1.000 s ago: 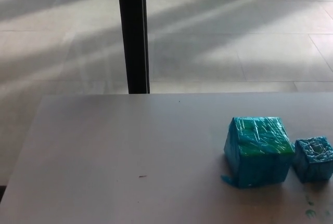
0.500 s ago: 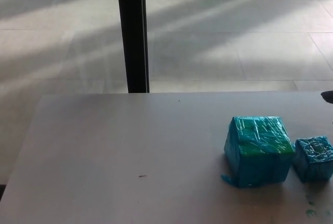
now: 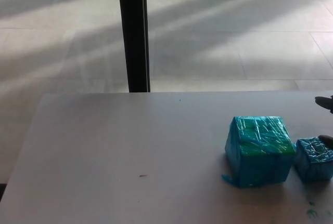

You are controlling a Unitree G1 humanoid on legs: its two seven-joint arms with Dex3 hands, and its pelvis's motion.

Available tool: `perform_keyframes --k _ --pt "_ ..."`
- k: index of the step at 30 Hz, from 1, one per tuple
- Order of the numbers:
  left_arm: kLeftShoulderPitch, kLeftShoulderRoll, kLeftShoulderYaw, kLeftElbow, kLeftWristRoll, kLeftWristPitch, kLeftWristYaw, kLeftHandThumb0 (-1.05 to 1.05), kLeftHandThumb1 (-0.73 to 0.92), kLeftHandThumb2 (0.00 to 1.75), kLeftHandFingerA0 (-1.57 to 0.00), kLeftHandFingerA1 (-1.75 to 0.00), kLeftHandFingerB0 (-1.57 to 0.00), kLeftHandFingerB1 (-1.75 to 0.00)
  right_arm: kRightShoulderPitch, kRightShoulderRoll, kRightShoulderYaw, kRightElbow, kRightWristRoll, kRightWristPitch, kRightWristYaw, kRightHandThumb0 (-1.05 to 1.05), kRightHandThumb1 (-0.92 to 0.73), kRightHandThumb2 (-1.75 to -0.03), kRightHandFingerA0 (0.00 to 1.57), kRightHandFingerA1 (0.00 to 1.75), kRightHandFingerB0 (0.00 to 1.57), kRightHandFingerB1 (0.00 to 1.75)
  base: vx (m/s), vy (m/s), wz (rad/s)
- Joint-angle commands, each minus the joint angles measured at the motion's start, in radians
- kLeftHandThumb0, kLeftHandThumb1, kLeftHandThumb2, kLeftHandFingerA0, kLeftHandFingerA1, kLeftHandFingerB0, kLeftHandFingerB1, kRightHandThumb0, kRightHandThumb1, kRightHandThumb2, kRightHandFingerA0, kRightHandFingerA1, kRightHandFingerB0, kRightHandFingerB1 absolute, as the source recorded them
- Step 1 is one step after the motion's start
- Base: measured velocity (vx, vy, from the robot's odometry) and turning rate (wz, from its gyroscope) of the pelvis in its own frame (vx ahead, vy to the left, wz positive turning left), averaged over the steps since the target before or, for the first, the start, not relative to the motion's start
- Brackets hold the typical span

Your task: The robot uses its right hand to pick up the small cube kept on the middle on the desk and place it on the bigger cube kept next to it

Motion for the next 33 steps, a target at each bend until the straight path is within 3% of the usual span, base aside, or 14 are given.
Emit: perform_keyframes --k 1,3,8,9,11,13,17,18,19,25,28,29,32,33 --pt "-0.006 0.028 -0.009 0.000 0.005 -0.009 0.016 -0.86 0.64 1.01 -0.32 -0.50 -0.24 -0.45 -0.037 0.027 0.049 0.067 -0.123 0.038 -0.045 -1.05 -0.60 -0.99 0.00 0.00 0.00 0.03 0.00 0.000 0.00" --pt "-0.005 0.029 -0.011 -0.006 0.004 -0.010 0.016 -0.86 0.82 0.65 -0.38 -0.39 -0.30 -0.32 -0.051 0.051 0.074 0.090 -0.140 0.056 -0.036 -1.02 -0.57 -0.97 0.00 0.00 0.00 0.05 0.00 0.000 0.00" --pt "-0.013 0.030 -0.009 -0.004 -0.001 -0.011 0.018 -0.86 0.81 0.65 -0.38 -0.38 -0.30 -0.32 -0.088 0.083 0.107 0.160 -0.171 0.061 -0.029 -1.02 -0.55 -0.97 0.00 0.00 0.04 0.05 0.00 0.000 0.00" --pt "-0.014 0.029 -0.008 -0.004 0.000 -0.010 0.025 -0.85 0.63 1.00 -0.33 -0.50 -0.25 -0.45 -0.099 0.093 0.111 0.185 -0.173 0.059 -0.030 -1.05 -0.71 -0.63 0.00 0.00 0.00 0.14 0.00 0.000 0.00" --pt "-0.015 0.032 -0.007 -0.006 -0.002 -0.004 0.021 -0.86 0.63 1.00 -0.33 -0.50 -0.24 -0.45 -0.127 0.117 0.124 0.231 -0.184 0.060 -0.034 -1.05 -0.59 -1.02 0.00 0.02 0.05 0.03 0.00 0.000 0.00" --pt "-0.021 0.034 -0.006 -0.002 -0.005 0.002 0.018 -0.88 0.79 0.63 -0.39 -0.36 -0.29 -0.31 -0.143 0.130 0.124 0.263 -0.186 0.043 -0.040 -1.05 -0.59 -1.02 0.00 0.01 0.05 0.03 0.00 0.000 0.00" --pt "-0.017 0.034 -0.009 -0.003 -0.003 -0.011 0.002 -0.87 0.80 0.65 -0.36 -0.37 -0.26 -0.31 -0.163 0.142 0.135 0.283 -0.202 0.030 -0.039 -1.05 -0.58 -1.02 0.00 0.02 0.03 0.03 0.00 0.000 0.00" --pt "-0.021 0.036 -0.012 -0.001 0.001 -0.013 0.007 -0.86 0.64 1.00 -0.31 -0.49 -0.22 -0.44 -0.172 0.147 0.137 0.295 -0.207 0.021 -0.044 -1.05 -0.58 -1.02 0.00 0.02 0.03 0.03 0.00 0.000 0.00" --pt "-0.020 0.038 -0.014 -0.001 0.002 -0.013 0.000 -0.87 0.81 0.65 -0.37 -0.36 -0.27 -0.31 -0.185 0.154 0.142 0.307 -0.211 0.023 -0.041 -1.00 -0.51 -0.93 0.00 0.00 0.02 0.11 0.00 0.000 0.00" --pt "-0.027 0.042 -0.016 0.011 0.002 -0.010 0.002 -0.86 0.80 0.65 -0.36 -0.36 -0.26 -0.31 -0.220 0.150 0.176 0.336 -0.245 0.057 0.007 -0.90 -0.51 -0.90 0.00 0.08 0.00 0.09 0.00 0.000 0.00" --pt "-0.025 0.042 -0.020 0.003 0.003 -0.005 0.001 -0.86 0.64 1.01 -0.31 -0.49 -0.21 -0.44 -0.246 0.137 0.218 0.353 -0.270 0.112 0.106 -0.72 -0.38 -0.68 0.08 0.84 0.03 0.18 0.00 0.000 0.00" --pt "-0.025 0.042 -0.022 0.005 0.004 -0.010 -0.003 -0.86 0.82 0.66 -0.37 -0.37 -0.26 -0.31 -0.243 0.133 0.224 0.346 -0.276 0.110 0.111 -0.70 -0.40 -0.72 0.19 0.91 0.02 0.19 0.00 0.000 0.00" --pt "-0.026 0.046 -0.027 0.008 0.002 -0.007 -0.024 -0.85 0.82 0.63 -0.35 -0.34 -0.24 -0.29 -0.236 0.112 0.294 0.320 -0.340 0.096 0.157 -0.48 -0.52 -0.56 0.17 0.51 0.00 0.22 0.00 0.000 0.00" --pt "-0.026 0.046 -0.028 0.006 0.003 -0.002 -0.020 -0.85 0.65 1.00 -0.28 -0.47 -0.18 -0.43 -0.234 0.112 0.312 0.311 -0.351 0.109 0.173 -0.43 -0.51 -0.58 0.19 0.53 0.01 0.19 0.00 0.000 0.00"
